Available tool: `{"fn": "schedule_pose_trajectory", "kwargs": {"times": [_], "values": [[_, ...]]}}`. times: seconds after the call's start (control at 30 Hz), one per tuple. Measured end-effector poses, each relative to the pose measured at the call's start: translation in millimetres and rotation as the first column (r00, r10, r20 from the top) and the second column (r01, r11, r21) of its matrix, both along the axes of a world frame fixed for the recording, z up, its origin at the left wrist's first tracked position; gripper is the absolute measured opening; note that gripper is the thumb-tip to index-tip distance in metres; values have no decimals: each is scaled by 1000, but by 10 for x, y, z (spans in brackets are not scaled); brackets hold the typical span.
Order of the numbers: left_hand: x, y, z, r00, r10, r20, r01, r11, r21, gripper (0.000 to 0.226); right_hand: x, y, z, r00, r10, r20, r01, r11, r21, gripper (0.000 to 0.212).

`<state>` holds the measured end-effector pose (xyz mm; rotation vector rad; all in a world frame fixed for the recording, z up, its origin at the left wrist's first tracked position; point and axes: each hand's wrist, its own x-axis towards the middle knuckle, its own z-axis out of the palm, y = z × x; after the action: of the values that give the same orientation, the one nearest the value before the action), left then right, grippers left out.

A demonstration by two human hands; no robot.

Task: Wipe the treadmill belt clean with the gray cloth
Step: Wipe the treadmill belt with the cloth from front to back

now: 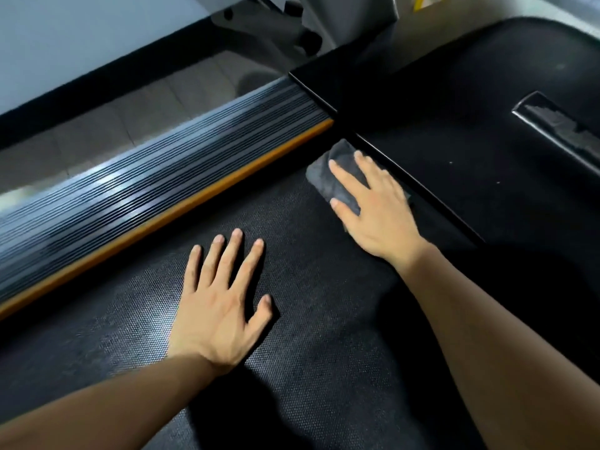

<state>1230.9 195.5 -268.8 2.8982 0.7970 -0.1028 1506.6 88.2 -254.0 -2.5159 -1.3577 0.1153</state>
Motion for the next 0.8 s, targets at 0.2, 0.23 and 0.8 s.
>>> {"fn": "schedule_pose_trajectory", "kwargs": {"times": [0.2, 0.23, 0.8], "values": [[4, -2, 2, 1000, 1, -2, -1, 1000, -11, 78, 26, 257, -70, 978, -201, 59, 194, 974, 114, 53], [9, 1, 1, 1000, 2, -1, -2, 1000, -13, 78, -59, 308, -83, 985, -165, 49, 157, 978, 138, 52], [31, 7, -15, 1000, 0, 15, 1, 1000, -19, 79, -497, 448, -139, 978, 208, -6, -202, 960, 195, 54]]}}
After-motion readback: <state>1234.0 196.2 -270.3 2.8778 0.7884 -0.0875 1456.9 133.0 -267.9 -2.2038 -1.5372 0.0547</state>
